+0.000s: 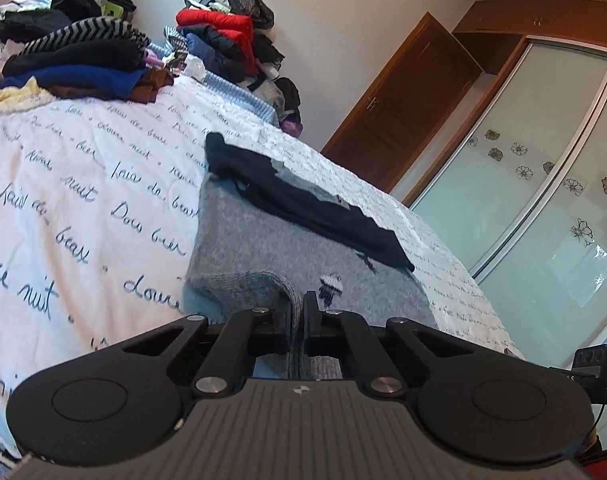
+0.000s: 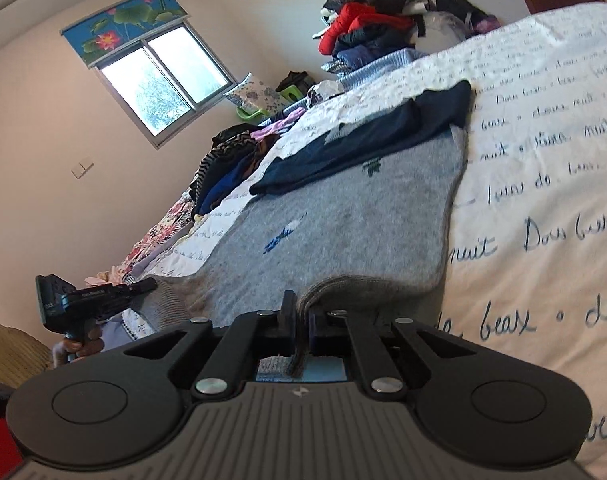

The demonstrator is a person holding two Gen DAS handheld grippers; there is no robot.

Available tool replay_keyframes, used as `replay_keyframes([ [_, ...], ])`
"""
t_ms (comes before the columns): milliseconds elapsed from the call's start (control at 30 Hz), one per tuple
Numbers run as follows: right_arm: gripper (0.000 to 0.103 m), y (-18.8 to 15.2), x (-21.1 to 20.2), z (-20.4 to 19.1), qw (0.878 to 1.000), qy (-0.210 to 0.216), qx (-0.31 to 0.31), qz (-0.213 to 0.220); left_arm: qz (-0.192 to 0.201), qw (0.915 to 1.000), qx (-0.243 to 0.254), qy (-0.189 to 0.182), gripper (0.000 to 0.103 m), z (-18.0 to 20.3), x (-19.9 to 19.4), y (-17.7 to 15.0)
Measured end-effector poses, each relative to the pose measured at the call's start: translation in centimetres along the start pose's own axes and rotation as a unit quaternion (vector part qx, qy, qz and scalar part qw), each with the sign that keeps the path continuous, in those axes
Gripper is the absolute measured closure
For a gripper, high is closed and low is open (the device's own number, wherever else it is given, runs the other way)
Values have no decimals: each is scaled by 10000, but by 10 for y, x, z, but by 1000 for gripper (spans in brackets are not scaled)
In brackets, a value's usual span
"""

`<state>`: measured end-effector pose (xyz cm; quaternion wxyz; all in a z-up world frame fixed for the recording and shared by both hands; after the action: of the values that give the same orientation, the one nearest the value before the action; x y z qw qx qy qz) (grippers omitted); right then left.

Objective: Fold small clothes
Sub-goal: 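Lift the hem with both grippers and carry it over toward the collar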

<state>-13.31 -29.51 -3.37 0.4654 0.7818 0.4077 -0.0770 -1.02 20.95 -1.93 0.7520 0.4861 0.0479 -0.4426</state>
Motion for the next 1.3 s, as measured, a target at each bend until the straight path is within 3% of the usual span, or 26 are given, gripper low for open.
replay_keyframes([
  [200,97,30,3,-13,9975,-366,-403,445,394,9979,409,305,97,33,6,25],
  [367,97,46,5,-15,9947,-540,-475,729,776,9952,347,474,98,47,5,36],
  [467,97,50,3,-14,9940,-564,-426,833,968,9917,314,792,98,53,5,41],
  [833,97,63,20,-4,9885,-1095,-424,953,872,9804,154,1761,97,63,35,62],
  [1300,97,81,46,10,9859,-1304,-213,1028,848,9720,367,2159,97,73,68,81],
])
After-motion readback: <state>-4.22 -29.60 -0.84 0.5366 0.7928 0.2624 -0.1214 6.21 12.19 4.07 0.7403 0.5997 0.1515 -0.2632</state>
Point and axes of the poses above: each gripper's, at about its wrist camera, not at the fingertips, and x roughly the way its jaws point, z to its right, y to its top, the point moved 1 cm from there along x, roughly the way its jaws point, and after that the axes turned 8 degrees about -z, right-handed, at the moved point
